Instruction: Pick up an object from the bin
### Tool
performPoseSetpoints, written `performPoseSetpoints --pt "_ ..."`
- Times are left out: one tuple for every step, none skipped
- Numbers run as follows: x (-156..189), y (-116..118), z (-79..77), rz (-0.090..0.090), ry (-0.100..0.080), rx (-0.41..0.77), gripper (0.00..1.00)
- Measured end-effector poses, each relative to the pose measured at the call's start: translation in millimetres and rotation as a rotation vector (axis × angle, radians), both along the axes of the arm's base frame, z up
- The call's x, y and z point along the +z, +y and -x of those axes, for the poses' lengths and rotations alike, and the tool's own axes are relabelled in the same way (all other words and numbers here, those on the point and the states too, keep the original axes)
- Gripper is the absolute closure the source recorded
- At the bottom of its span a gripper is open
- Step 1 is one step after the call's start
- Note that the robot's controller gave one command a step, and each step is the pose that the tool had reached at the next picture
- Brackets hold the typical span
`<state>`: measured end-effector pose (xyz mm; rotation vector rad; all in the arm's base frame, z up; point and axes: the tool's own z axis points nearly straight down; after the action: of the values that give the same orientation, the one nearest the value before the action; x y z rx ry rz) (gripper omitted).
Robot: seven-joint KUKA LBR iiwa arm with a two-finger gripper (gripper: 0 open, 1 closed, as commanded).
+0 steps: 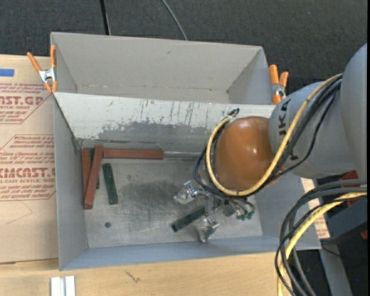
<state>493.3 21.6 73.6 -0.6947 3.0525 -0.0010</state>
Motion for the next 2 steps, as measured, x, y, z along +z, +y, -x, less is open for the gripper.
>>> performPoseSetpoints --pt "2.3 1.5 -2.4 -0.003 -0.007 0.0 1.0" --pt "2.4 1.5 -2.5 -0.003 -0.007 0.0 1.0"
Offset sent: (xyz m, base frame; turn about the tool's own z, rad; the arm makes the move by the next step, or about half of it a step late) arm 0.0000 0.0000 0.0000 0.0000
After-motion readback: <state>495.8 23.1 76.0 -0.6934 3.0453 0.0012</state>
